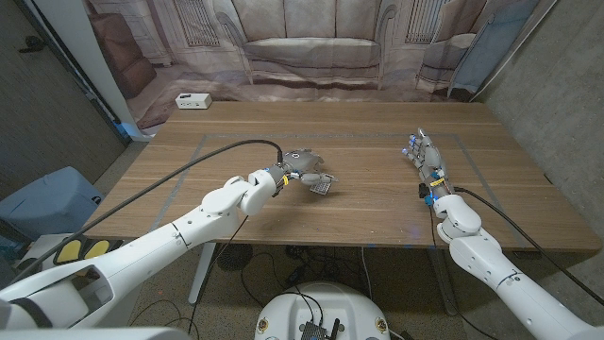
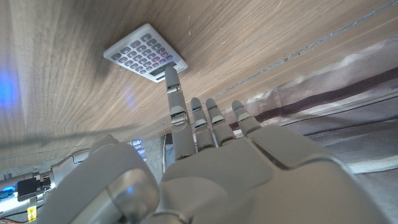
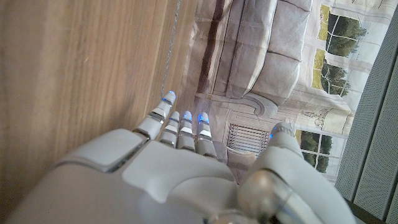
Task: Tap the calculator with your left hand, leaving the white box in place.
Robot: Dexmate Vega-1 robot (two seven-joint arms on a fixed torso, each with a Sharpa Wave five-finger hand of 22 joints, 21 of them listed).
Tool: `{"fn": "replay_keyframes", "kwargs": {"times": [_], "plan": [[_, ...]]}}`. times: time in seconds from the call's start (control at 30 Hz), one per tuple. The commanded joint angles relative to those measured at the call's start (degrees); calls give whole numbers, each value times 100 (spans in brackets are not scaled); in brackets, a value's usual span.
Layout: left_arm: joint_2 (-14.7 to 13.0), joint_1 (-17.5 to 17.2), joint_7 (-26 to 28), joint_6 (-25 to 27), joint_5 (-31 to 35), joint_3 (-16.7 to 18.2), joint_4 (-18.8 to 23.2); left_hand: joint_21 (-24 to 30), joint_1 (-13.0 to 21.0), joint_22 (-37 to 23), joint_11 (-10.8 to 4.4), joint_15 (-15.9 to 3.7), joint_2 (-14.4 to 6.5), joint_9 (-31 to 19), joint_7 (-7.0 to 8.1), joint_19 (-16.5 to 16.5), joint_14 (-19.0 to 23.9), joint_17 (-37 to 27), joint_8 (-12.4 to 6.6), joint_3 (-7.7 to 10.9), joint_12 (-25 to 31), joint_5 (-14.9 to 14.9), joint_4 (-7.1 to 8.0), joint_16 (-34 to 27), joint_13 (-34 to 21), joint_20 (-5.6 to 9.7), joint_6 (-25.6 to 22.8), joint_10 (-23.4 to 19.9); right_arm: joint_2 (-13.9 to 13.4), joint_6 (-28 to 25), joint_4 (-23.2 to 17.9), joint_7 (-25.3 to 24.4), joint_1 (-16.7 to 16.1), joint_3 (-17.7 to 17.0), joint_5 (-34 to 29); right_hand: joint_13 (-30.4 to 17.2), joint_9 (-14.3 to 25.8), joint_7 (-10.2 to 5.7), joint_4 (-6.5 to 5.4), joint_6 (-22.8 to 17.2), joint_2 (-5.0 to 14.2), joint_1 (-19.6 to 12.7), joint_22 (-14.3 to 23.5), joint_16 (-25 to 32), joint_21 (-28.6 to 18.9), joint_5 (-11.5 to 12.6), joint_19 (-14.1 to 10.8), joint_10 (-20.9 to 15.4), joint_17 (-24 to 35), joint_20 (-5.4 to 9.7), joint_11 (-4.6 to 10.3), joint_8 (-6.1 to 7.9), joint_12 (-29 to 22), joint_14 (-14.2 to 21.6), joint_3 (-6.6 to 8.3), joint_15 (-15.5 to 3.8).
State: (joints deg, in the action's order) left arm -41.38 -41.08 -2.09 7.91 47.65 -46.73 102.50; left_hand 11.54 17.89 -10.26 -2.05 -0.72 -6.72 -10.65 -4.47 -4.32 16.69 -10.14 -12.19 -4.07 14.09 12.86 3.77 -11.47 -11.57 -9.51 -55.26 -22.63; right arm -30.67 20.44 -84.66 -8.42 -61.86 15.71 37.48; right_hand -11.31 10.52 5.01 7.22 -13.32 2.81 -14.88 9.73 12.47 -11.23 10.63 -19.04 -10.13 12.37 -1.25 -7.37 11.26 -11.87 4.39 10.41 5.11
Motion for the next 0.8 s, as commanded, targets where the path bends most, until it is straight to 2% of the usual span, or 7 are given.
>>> {"fn": "replay_keyframes", "kwargs": {"times": [0.03, 0.27, 0.8], "plan": [[-63, -60, 78, 2, -2, 95, 134, 17, 36, -23, 16, -4, -34, -3, 23, -32, 24, -15, 28, 9, -7, 18, -1, 16, -15, -14, -8, -58, 22, 38, 13, -17, 14, 13, -31, -20, 29, 11, 13, -34, 23, 22, 20, -12, -3, -11, -24, -55, 19, -6, -3, 6, 4, 32, -30, 33], [-114, -115, 127, 20, 43, 147, 239, 16, 54, -23, -10, -6, -42, -5, 22, -36, 27, -15, 85, 17, -19, 13, -5, 23, -15, -21, 121, -53, 10, 27, -37, -44, -14, 8, -40, -20, 29, 8, 14, -38, 26, 19, 20, -14, -2, -10, -23, -53, 19, -2, -11, 6, 6, 31, -31, 32], [-246, -258, 155, 110, 197, 316, 581, 14, 81, -23, -5, -7, -53, -10, 40, -38, 61, -14, 81, 29, -24, 4, -11, 21, -16, -31, 112, -73, -15, 46, -87, -20, -63, -13, -27, -20, 29, 10, 17, -35, 32, 13, 20, -14, -4, -9, -32, -63, 18, 2, -4, 3, 4, 37, -31, 30]]}}
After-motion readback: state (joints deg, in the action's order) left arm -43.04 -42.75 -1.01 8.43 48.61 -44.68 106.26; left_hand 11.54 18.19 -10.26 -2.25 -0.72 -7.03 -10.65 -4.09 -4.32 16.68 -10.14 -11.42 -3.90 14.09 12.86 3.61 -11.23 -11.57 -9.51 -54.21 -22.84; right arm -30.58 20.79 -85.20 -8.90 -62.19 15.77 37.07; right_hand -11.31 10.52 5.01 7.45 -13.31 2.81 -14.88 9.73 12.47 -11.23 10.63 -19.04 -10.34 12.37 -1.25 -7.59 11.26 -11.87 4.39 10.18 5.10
